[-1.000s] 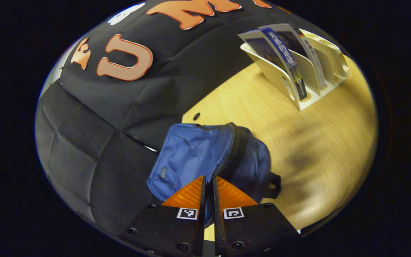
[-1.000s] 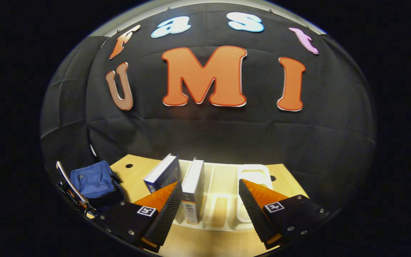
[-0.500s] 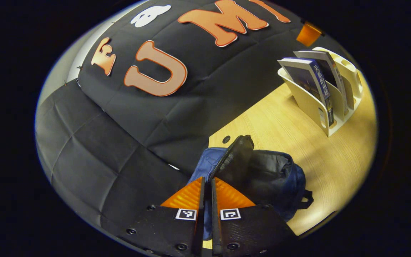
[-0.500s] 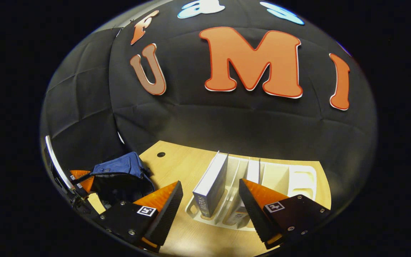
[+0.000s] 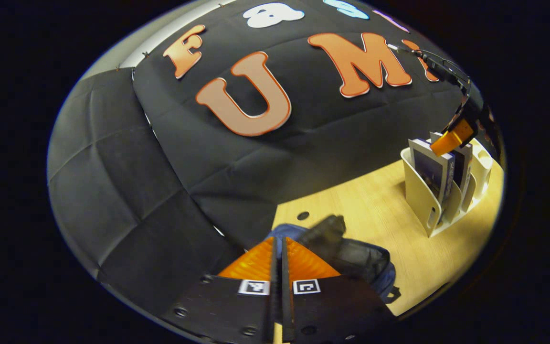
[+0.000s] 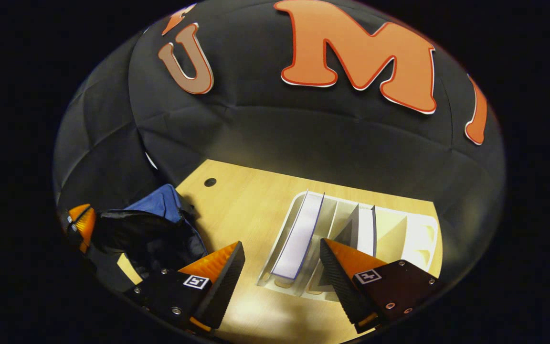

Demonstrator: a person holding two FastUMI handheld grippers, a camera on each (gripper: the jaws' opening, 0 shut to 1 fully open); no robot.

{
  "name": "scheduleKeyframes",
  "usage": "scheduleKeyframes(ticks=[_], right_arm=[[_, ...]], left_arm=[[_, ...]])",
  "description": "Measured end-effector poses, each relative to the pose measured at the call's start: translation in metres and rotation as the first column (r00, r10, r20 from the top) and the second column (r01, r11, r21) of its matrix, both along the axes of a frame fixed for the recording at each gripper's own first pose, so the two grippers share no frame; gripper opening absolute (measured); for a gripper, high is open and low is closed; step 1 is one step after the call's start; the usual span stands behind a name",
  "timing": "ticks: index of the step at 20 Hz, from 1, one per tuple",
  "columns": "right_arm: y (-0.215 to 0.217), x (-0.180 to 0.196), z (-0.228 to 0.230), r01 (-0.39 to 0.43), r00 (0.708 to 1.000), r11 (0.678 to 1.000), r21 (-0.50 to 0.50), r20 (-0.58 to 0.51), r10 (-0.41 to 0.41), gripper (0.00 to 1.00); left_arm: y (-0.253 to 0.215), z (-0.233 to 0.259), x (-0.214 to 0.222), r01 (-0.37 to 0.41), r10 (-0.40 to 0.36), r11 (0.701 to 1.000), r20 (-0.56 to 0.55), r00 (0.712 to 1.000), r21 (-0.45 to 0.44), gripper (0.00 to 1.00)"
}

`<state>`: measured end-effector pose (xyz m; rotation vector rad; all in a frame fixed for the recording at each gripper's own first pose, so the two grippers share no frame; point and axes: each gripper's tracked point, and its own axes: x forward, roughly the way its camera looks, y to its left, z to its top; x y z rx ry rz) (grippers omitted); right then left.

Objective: Open the schoolbag, grab two books from the bookshelf and put them into the schoolbag.

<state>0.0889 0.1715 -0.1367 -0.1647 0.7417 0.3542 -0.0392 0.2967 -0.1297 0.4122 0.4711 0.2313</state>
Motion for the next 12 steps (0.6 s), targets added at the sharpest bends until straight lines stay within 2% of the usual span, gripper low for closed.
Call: scheduleKeyframes(ticks=[1, 4, 6, 7, 9, 11, 12], right_arm=[[0.003, 0.005, -0.006, 0.010, 1.000, 1.000, -0.014, -0.010, -0.010, 0.94], [0.002, 0.003, -0.023, 0.012, 0.998, 0.998, -0.064, -0.063, -0.016, 0.95], [-0.001, 0.002, -0.027, -0.001, 0.998, 0.994, -0.105, -0.060, -0.006, 0.95], [-0.001, 0.002, -0.027, -0.006, 0.999, 0.994, -0.109, -0.054, 0.000, 0.95], [0.001, 0.004, -0.025, 0.002, 0.999, 0.996, -0.092, -0.037, -0.006, 0.94], [0.000, 0.006, -0.022, 0.019, 0.999, 0.997, -0.079, -0.028, -0.021, 0.94], [-0.002, 0.005, -0.021, 0.024, 0.999, 0.997, -0.076, -0.031, -0.027, 0.94]], left_arm=[[0.001, 0.000, 0.005, 0.020, -0.020, 1.000, 0.005, 1.000, 0.006, 0.00], [0.007, -0.032, 0.009, 0.011, -0.015, 0.996, -0.044, 0.999, -0.084, 0.00], [0.009, -0.056, 0.002, -0.008, -0.003, 0.993, -0.088, 0.996, -0.115, 0.01], [0.001, -0.068, -0.001, 0.000, -0.019, 0.985, -0.108, 0.994, -0.172, 0.01], [-0.017, -0.095, -0.012, -0.003, -0.033, 0.977, -0.161, 0.986, -0.214, 0.19], [-0.032, -0.117, -0.022, 0.011, -0.049, 0.984, -0.212, 0.976, -0.175, 0.34], [-0.038, -0.124, -0.027, 0.032, -0.066, 0.987, -0.225, 0.972, -0.155, 0.36]])
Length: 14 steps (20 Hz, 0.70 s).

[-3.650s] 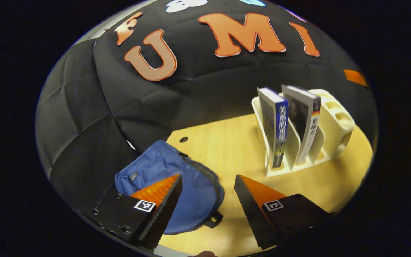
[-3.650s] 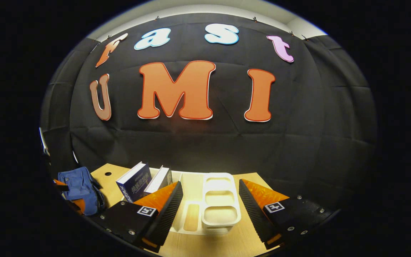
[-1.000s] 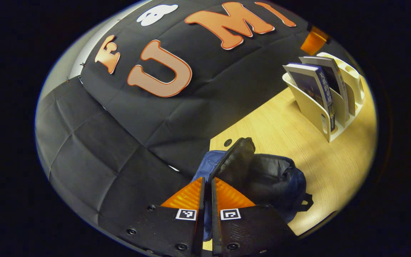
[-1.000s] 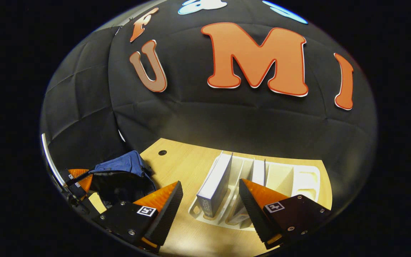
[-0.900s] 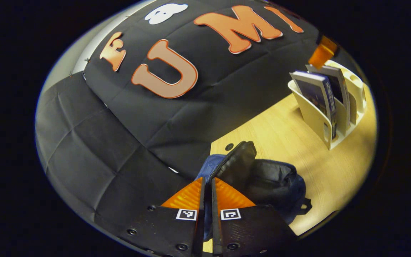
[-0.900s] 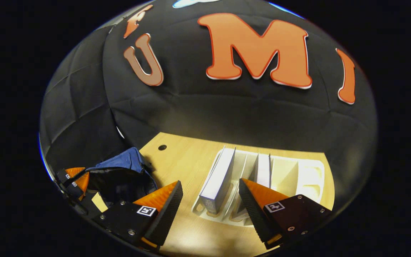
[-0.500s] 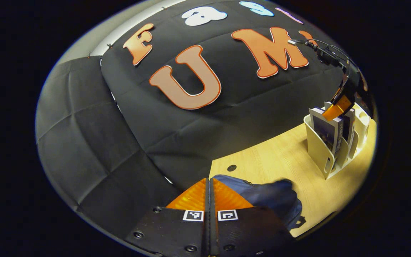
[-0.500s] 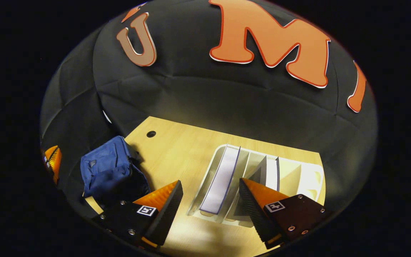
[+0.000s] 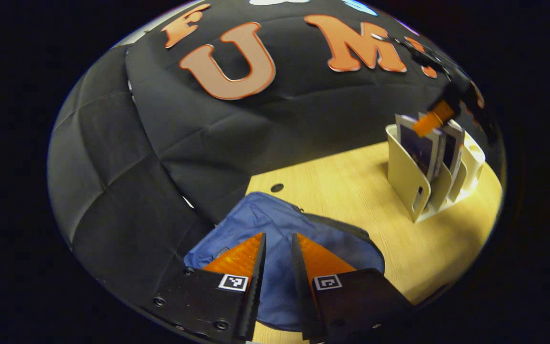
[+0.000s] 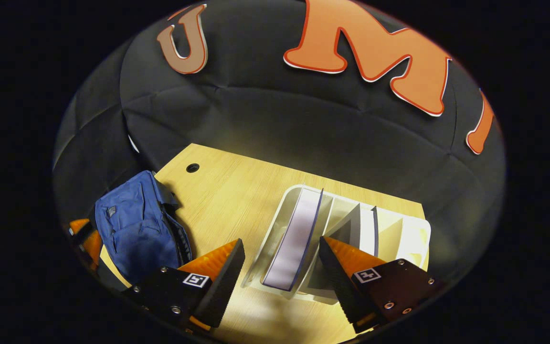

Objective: Open the schoolbag, grab two books from the bookshelf and put them into the schoolbag.

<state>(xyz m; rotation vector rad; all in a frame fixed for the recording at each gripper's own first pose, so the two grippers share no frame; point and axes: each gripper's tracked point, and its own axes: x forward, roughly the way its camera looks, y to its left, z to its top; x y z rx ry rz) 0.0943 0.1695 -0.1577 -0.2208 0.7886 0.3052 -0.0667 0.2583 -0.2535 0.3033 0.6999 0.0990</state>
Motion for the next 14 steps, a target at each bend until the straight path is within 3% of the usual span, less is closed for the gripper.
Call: scheduleKeyframes(ticks=[6, 10, 12, 14], right_arm=[[-0.019, 0.003, 0.008, 0.023, 0.999, 0.999, 0.024, 0.031, -0.024, 0.94], [-0.030, 0.006, 0.014, 0.042, 0.997, 0.998, 0.036, 0.058, -0.044, 0.94], [-0.033, 0.005, 0.016, 0.048, 0.997, 0.998, 0.043, 0.065, -0.051, 0.94], [-0.037, 0.004, 0.016, 0.054, 0.996, 0.998, 0.042, 0.067, -0.057, 0.94]], left_arm=[[-0.052, -0.056, -0.034, 0.078, -0.075, 0.997, -0.124, 0.989, 0.015, 0.52], [-0.076, -0.085, -0.047, 0.175, -0.161, 0.983, -0.190, 0.968, 0.056, 0.55], [-0.080, -0.095, -0.054, 0.201, -0.180, 0.976, -0.216, 0.960, 0.081, 0.65], [-0.084, -0.104, -0.061, 0.220, -0.193, 0.971, -0.244, 0.950, 0.088, 0.66]])
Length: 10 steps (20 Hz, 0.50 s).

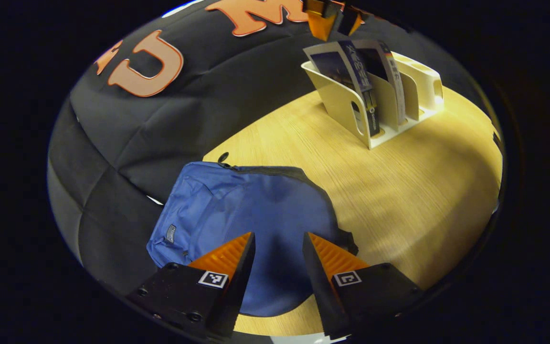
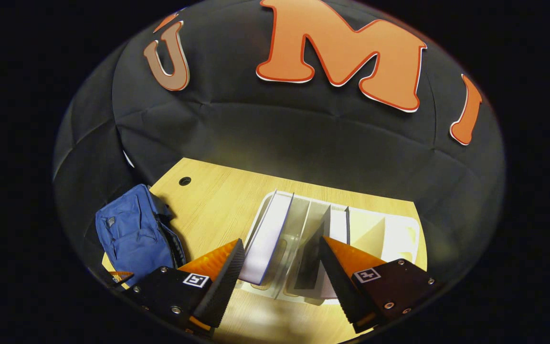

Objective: Open the schoolbag, grab two books from the bookshelf and put them into the schoolbag.

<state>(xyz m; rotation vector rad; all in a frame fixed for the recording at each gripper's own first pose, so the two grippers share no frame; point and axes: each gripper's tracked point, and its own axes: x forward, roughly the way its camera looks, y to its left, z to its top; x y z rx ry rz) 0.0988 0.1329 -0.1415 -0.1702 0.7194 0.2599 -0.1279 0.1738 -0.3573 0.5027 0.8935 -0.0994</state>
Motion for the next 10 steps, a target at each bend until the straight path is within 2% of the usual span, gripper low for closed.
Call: scheduleKeyframes(ticks=[7, 10], right_arm=[[-0.009, -0.002, -0.003, 0.015, 1.000, 1.000, -0.005, -0.004, -0.015, 0.94], [-0.012, -0.003, -0.004, 0.020, 1.000, 1.000, -0.005, -0.010, -0.020, 0.94]], left_arm=[[-0.007, -0.016, -0.005, 0.107, -0.102, 0.983, -0.042, 0.994, 0.147, 0.66], [-0.013, -0.017, -0.012, 0.105, -0.099, 0.985, -0.054, 0.994, 0.138, 0.65]])
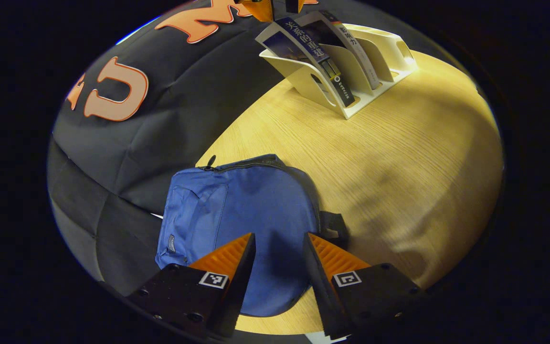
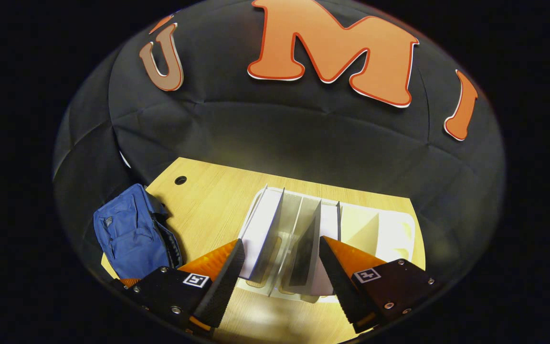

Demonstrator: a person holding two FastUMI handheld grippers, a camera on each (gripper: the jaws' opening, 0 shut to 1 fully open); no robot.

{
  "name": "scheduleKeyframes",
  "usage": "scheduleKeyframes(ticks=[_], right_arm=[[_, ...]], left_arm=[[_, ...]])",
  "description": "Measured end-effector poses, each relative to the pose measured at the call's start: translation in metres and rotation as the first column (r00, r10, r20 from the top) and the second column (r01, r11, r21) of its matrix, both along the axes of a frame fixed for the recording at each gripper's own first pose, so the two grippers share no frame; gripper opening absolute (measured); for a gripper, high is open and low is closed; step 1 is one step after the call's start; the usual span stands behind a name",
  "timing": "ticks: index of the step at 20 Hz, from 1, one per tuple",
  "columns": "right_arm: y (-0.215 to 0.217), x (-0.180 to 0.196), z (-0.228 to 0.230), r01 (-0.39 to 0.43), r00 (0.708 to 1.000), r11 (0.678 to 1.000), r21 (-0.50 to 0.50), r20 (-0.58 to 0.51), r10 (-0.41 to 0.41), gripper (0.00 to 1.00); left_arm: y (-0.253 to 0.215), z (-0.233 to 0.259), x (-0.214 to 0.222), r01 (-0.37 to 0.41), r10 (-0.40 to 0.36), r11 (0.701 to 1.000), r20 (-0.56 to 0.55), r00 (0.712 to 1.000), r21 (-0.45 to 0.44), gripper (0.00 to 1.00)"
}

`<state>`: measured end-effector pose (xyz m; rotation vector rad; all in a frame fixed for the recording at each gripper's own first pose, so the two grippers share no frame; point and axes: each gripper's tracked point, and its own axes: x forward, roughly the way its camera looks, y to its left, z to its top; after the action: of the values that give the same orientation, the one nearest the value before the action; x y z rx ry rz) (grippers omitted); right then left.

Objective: Open the schoolbag, grab two books from the bookshelf and put them into the schoolbag.

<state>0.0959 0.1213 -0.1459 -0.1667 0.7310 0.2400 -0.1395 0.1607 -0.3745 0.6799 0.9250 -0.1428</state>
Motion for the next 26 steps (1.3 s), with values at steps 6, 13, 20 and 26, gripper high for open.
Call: scheduleKeyframes(ticks=[6, 13, 20, 26], right_arm=[[-0.002, -0.002, -0.003, 0.002, 1.000, 1.000, 0.003, -0.008, -0.001, 0.94], [-0.002, -0.008, -0.008, -0.002, 1.000, 1.000, 0.008, -0.018, 0.002, 0.94], [-0.002, -0.009, -0.007, -0.004, 1.000, 1.000, 0.012, -0.021, 0.004, 0.94], [-0.003, -0.008, -0.007, -0.002, 1.000, 1.000, 0.014, -0.026, 0.002, 0.94]], left_arm=[[-0.012, -0.014, -0.015, -0.033, 0.031, 0.999, -0.059, 0.998, -0.035, 0.65], [-0.006, -0.017, -0.011, -0.053, 0.051, 0.998, -0.058, 0.997, -0.032, 0.27], [-0.002, -0.013, -0.007, -0.096, 0.086, 0.989, -0.090, 0.992, -0.109, 0.04], [0.010, 0.026, 0.008, -0.165, 0.157, 0.954, -0.052, 0.986, -0.248, 0.02]])
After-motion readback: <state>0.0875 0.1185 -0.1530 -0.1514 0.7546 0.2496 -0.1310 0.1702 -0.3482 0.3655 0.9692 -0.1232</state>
